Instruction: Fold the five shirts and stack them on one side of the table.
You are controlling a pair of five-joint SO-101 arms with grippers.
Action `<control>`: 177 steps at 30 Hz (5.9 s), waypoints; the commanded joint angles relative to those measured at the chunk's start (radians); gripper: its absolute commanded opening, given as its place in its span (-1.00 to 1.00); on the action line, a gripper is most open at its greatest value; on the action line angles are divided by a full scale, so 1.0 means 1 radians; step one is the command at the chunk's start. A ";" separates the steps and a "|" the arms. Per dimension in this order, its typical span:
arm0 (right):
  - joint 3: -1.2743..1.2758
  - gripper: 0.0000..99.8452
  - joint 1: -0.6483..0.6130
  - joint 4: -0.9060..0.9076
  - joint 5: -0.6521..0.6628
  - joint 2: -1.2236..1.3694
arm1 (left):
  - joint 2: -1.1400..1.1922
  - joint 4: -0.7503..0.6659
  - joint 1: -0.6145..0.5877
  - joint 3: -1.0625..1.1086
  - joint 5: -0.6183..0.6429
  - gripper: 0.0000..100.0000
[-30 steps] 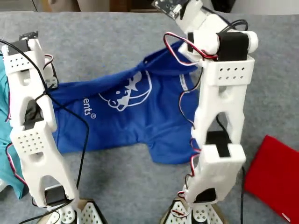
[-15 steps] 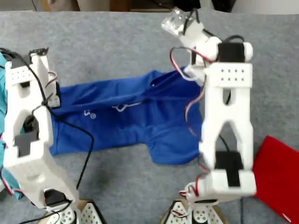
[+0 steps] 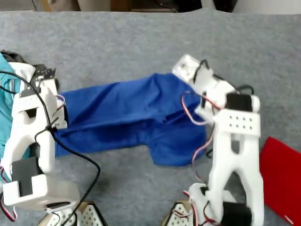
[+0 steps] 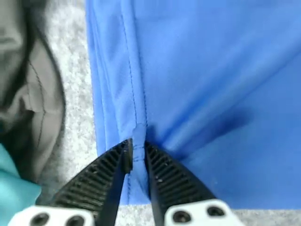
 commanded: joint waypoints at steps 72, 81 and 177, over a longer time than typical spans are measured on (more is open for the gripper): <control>0.625 -0.98 0.025 0.144 0.203 -0.684 | 0.107 0.126 -0.080 -0.075 -0.172 -0.96; 0.619 -0.72 0.024 0.160 0.236 -0.684 | 0.104 0.221 -0.072 -0.087 -0.276 -0.78; -0.159 -0.98 -0.185 -0.221 -0.229 0.266 | 0.527 0.582 -0.051 -1.099 0.149 -0.96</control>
